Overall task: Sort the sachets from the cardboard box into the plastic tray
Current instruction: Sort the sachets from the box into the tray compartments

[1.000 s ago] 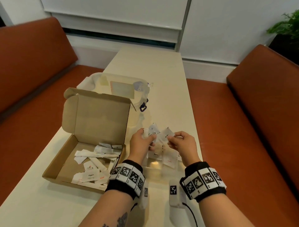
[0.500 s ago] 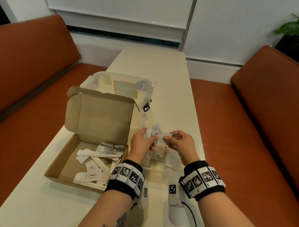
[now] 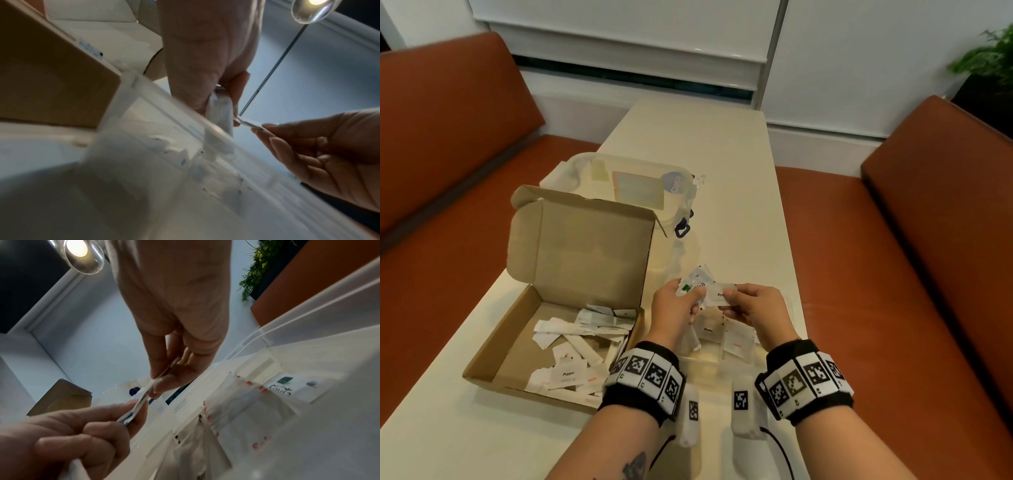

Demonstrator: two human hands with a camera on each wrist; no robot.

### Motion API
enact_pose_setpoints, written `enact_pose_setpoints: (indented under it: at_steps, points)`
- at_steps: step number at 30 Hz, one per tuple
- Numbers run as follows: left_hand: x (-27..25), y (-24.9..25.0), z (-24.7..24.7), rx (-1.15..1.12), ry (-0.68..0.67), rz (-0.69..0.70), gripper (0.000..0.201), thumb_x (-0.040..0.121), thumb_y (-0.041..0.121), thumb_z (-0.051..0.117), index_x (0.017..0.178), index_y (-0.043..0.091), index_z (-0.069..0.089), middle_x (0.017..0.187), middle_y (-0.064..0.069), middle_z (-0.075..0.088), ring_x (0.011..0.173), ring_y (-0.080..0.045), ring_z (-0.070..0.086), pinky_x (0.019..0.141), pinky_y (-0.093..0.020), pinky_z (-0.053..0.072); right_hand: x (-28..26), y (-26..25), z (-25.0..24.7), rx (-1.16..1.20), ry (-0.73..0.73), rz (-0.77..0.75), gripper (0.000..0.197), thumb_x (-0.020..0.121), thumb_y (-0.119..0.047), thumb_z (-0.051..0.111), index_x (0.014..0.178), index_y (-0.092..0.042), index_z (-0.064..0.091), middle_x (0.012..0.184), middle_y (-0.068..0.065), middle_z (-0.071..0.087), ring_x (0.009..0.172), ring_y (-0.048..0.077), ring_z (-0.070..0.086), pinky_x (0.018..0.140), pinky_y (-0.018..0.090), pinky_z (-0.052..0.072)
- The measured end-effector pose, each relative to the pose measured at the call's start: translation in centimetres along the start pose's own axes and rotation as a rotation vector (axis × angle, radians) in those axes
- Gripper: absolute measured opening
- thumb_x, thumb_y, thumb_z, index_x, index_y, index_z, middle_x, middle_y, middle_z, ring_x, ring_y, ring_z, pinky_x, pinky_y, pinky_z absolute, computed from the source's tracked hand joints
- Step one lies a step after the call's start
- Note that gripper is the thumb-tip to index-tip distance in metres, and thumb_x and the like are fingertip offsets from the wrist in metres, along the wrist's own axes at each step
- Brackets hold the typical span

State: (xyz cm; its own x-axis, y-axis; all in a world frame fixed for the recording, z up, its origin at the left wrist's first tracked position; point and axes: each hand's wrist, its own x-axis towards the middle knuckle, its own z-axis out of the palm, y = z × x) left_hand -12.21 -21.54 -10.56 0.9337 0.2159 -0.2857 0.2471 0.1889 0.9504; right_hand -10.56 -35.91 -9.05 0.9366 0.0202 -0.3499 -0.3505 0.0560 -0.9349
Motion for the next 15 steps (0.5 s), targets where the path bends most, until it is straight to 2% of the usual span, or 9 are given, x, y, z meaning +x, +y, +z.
enact_pose_setpoints:
  at_steps: [4, 6, 8, 11, 12, 15]
  points:
    - [0.1, 0.2, -0.4, -0.032, 0.050, -0.010, 0.005, 0.090, 0.011, 0.061, 0.086, 0.015, 0.060, 0.055, 0.003, 0.045, 0.039, -0.003, 0.035, 0.040, -0.014, 0.032, 0.0, -0.2, 0.0, 0.006, 0.044, -0.015, 0.005, 0.081, 0.002, 0.068, 0.079, -0.002, 0.064, 0.073, 0.013, 0.068, 0.059, 0.022, 0.065, 0.057, 0.022, 0.057]
    - [0.3, 0.4, -0.5, -0.093, 0.067, -0.021, 0.005, 0.090, 0.010, 0.061, 0.086, 0.013, 0.059, 0.057, 0.004, 0.046, 0.039, -0.002, 0.036, 0.038, -0.013, 0.031, -0.2, -0.5, -0.1, 0.010, 0.020, -0.048, 0.007, 0.080, 0.001, 0.069, 0.079, -0.003, 0.063, 0.074, 0.010, 0.068, 0.064, 0.021, 0.066, 0.060, 0.022, 0.057]
    - [0.5, 0.7, -0.6, -0.146, 0.074, -0.025, 0.006, 0.090, 0.009, 0.061, 0.086, 0.011, 0.057, 0.057, 0.004, 0.045, 0.040, -0.003, 0.036, 0.038, -0.013, 0.031, -0.6, -0.7, -0.2, -0.044, -0.113, -0.053, 0.007, 0.079, -0.001, 0.070, 0.077, -0.005, 0.064, 0.077, 0.008, 0.068, 0.072, 0.019, 0.065, 0.067, 0.023, 0.057]
    - [0.7, 1.2, -0.5, -0.214, 0.082, -0.051, 0.010, 0.090, 0.011, 0.061, 0.082, 0.012, 0.055, 0.054, 0.004, 0.042, 0.039, -0.004, 0.034, 0.037, -0.014, 0.029, -1.4, -0.8, 0.1, -0.171, -0.360, 0.051, 0.009, 0.079, 0.000, 0.069, 0.077, -0.008, 0.065, 0.089, 0.010, 0.068, 0.085, 0.020, 0.066, 0.085, 0.034, 0.054]
    - [0.6, 1.3, -0.3, -0.227, 0.086, -0.055, 0.009, 0.090, 0.011, 0.061, 0.083, 0.012, 0.056, 0.054, 0.004, 0.042, 0.038, -0.004, 0.033, 0.036, -0.014, 0.028, -1.6, -0.7, 0.3, -0.194, -0.419, 0.085, 0.010, 0.080, 0.001, 0.068, 0.078, -0.007, 0.064, 0.092, 0.011, 0.067, 0.088, 0.022, 0.066, 0.088, 0.038, 0.054]
    - [0.5, 1.7, 0.2, -0.252, 0.102, -0.058, 0.004, 0.090, 0.011, 0.061, 0.091, 0.009, 0.058, 0.055, 0.003, 0.045, 0.038, -0.003, 0.035, 0.036, -0.013, 0.029, -2.1, -0.3, 0.9, -0.164, -0.465, 0.121, 0.007, 0.082, 0.003, 0.065, 0.082, -0.003, 0.063, 0.090, 0.012, 0.066, 0.085, 0.020, 0.068, 0.077, 0.032, 0.059]
